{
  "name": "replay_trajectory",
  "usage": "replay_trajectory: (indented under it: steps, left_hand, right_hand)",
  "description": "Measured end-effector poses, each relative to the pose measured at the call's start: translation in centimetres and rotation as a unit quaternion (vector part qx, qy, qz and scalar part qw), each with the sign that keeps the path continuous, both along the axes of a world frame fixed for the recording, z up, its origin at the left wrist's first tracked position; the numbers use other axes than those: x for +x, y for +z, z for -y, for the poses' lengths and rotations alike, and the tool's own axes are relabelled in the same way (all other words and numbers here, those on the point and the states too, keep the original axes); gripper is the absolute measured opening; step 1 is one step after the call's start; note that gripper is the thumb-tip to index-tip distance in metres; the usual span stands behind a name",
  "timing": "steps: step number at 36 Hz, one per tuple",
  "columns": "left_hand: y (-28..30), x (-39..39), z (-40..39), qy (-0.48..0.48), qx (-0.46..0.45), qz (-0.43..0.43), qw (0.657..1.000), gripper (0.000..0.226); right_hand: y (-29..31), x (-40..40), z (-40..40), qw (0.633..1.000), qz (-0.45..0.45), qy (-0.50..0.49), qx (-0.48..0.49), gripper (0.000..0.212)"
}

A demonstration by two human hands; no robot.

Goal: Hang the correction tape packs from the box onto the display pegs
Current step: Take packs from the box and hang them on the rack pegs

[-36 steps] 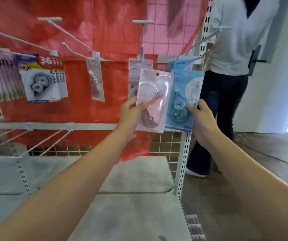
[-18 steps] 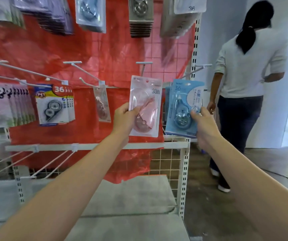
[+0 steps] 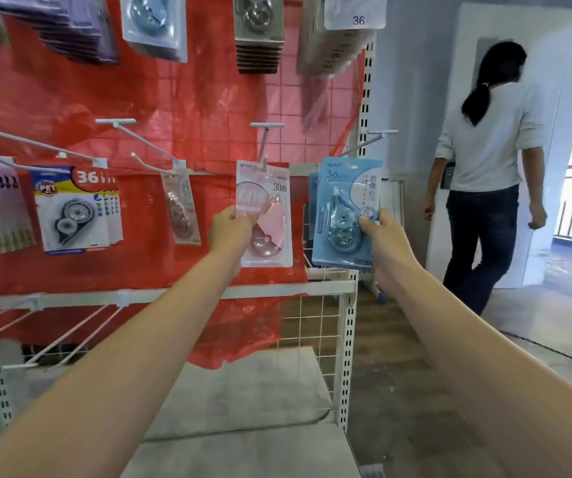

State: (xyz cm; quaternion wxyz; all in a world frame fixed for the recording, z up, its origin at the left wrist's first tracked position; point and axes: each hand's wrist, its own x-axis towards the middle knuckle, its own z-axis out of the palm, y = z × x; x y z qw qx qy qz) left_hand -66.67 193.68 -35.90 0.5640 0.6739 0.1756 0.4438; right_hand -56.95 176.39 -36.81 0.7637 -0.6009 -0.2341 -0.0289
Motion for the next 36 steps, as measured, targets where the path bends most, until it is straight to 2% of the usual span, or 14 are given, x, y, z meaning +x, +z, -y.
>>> replay_trajectory:
  steps: [5,15,24,30,32,34,36]
  left_hand:
    - [0.0,0.7,-0.1,-0.007,-0.011,0.002,1.000,0.013]
    - [-0.4,1.1,0.0,-0.008,-0.025,0.018,1.000,0.014]
    - [-0.6,2.1,-0.7,-0.014,-0.042,0.024,0.999,0.013]
    - [-1.1,4.4,-2.8,0.022,-0.049,0.010,0.999,0.034]
    - [-1.3,5.6,-3.6,0.036,-0.041,0.004,0.998,0.040]
    - [-1.3,6.8,-4.4,0.050,-0.031,-0.003,0.998,0.041]
    - [-1.2,7.7,-5.1,0.071,-0.019,-0.021,0.997,0.041]
  right_hand:
    - [1.0,0.9,0.5,0.999,-0.006,-0.040,0.027,0.012]
    - [0.7,2.3,1.0,0.997,-0.069,-0.010,0.012,0.013]
    - [0.8,3.6,-0.6,0.996,-0.056,-0.028,-0.060,0.010]
    - [0.3,7.6,-4.1,0.993,-0.042,-0.053,-0.098,0.013]
    - [0.0,9.3,-5.2,0.991,-0.035,-0.056,-0.116,0.020]
    - [-0.3,10.9,-6.2,0.989,-0.023,-0.056,-0.138,0.036]
    - [-0.5,12.3,-7.0,0.985,0.001,-0.071,-0.159,0.041]
